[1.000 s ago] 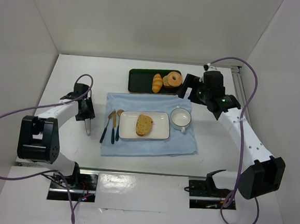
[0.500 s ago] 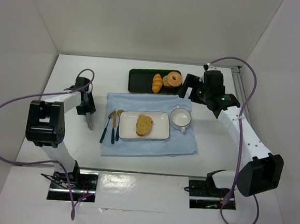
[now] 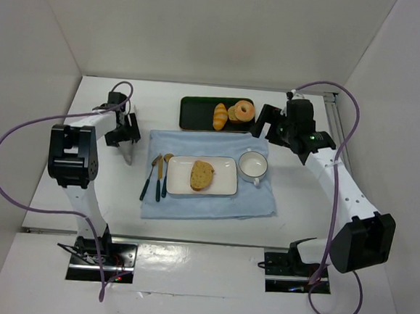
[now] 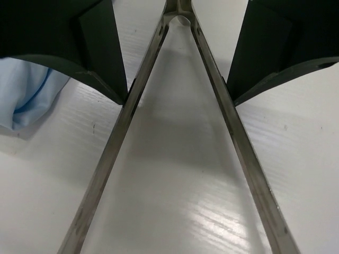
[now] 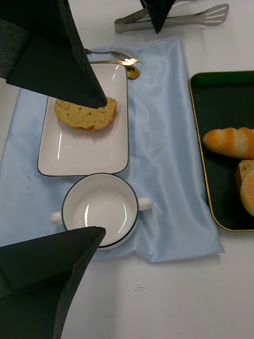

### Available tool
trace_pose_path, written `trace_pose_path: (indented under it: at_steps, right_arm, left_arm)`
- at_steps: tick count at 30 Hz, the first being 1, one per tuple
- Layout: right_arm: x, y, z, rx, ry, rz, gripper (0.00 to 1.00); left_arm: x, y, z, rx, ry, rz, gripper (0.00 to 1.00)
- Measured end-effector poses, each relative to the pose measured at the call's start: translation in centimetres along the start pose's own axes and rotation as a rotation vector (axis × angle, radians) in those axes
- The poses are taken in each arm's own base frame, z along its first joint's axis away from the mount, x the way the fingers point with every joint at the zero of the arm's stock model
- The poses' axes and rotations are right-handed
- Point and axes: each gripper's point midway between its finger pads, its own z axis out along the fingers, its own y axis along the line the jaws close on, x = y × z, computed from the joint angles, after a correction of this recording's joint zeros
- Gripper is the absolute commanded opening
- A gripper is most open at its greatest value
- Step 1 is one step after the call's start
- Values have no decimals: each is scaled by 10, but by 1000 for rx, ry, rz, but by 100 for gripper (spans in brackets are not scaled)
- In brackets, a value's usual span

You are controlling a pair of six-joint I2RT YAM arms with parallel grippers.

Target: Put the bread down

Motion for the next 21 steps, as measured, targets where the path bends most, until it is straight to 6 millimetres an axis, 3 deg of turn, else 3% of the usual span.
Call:
trace_pose_path:
  at_steps: [9,14,18,21]
  right_arm:
    - [3,0,4,0,13,8,100]
    - [4,-1,6,-1,19,9,100]
    - [5,-1,10,1,25,10,100]
    - [7,-2,15,5,34,10,100]
  left_arm:
    - [-5,-4,2,27,38,17,100]
    - [3,3,-4,-6,29,19,100]
    - [12,11,-30,-57,-14,42,100]
    - [-6,2,-69,-38,-141,46,100]
